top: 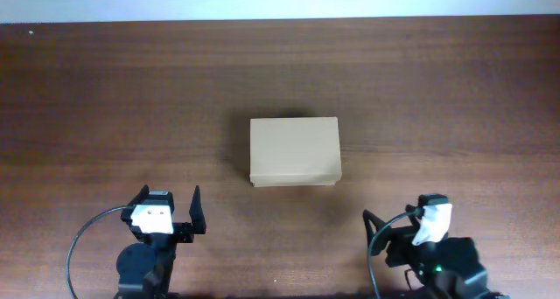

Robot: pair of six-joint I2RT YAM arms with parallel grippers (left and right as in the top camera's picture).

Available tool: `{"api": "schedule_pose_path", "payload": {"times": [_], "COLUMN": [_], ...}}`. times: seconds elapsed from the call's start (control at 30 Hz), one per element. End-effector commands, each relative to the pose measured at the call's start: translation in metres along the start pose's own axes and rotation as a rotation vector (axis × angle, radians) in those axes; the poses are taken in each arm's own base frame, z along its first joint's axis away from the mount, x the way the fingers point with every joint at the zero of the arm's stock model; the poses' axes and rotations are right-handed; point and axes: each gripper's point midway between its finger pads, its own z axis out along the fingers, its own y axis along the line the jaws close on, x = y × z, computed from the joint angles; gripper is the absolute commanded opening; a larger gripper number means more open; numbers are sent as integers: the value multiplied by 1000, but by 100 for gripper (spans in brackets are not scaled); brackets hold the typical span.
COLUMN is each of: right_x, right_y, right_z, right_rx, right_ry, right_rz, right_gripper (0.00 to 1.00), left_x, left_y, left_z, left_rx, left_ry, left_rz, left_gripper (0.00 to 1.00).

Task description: Pack container

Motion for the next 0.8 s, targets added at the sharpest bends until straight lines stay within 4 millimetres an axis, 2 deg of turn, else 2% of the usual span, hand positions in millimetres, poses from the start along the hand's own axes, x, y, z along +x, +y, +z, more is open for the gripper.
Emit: {"api": "schedule_pose_path", "payload": {"times": [0.0, 0.3, 0.77], "right_x": [13, 45, 48], "right_y": [-5, -17, -17], "right_z": [10, 33, 37], "right_rx": [5, 4, 0], "right_ry": [6, 22, 22], "right_rz": [-17, -17, -17], "right_gripper": [99, 99, 99], "left_x": [-2, -2, -2], "left_y": [-1, -1, -1], "left_z": [0, 0, 0], "left_rx": [6, 6, 6], "left_ry": [-12, -12, -12], "left_rz": [14, 14, 14], "left_gripper": [100, 100, 100]}}
